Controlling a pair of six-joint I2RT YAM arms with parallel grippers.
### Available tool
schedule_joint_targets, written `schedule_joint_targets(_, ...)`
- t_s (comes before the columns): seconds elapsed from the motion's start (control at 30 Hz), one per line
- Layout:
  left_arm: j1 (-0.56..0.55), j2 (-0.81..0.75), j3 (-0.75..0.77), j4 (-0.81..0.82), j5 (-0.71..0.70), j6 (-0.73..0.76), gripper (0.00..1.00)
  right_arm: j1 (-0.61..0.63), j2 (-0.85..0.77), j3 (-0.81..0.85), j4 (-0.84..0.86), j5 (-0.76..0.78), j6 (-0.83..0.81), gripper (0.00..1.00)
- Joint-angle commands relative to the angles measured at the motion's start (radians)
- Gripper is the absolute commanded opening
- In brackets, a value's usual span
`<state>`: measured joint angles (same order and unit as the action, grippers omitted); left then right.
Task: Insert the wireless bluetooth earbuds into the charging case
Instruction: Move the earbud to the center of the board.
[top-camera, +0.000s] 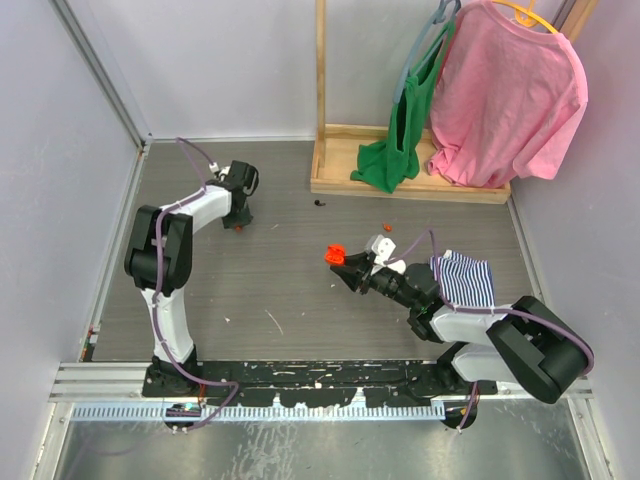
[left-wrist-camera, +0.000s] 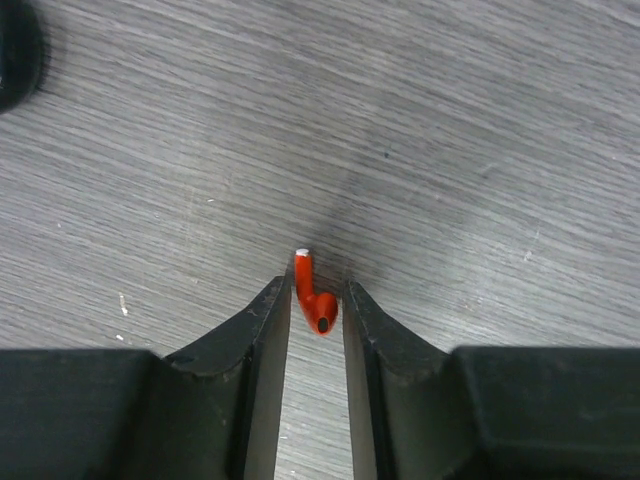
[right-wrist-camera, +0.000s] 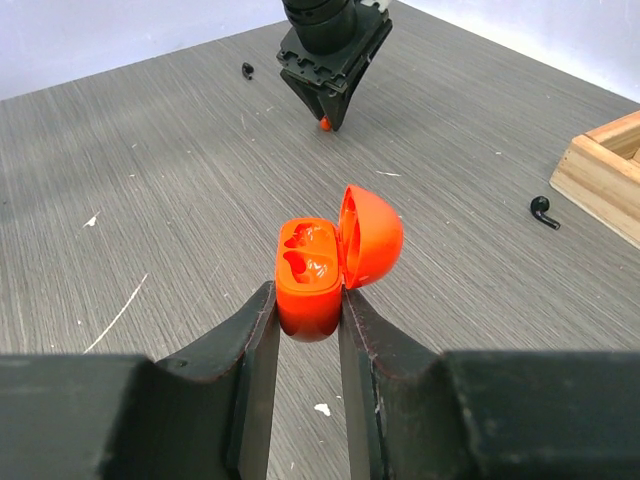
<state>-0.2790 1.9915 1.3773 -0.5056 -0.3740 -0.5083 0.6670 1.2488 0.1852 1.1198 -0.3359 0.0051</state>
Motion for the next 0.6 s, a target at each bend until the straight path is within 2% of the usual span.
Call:
schedule_joint_targets(0.0, 0.006, 0.020, 0.028, -0.039, 0.062, 0.018, 0.28, 0.009, 0.002, 0.030, 0.035, 0.017, -0.020, 0.01)
schedule_joint_targets(0.1, 0.005, 0.021, 0.022, -0.055, 0.124, 0.044, 0.21, 0.009, 0.004, 0.031, 0.030, 0.021, -0.023, 0.01)
schedule_joint_targets(0.3, -0.023, -0.022, -0.034, -0.054, 0.212, 0.109, 0.17, 0.011, -0.001, 0.033, 0.021, 0.028, -0.025, 0.01)
schedule_joint_targets(0.57, -0.149, -0.076, -0.070, -0.093, 0.278, 0.265, 0.16, 0.012, -0.009, 0.030, 0.018, 0.048, -0.027, 0.01)
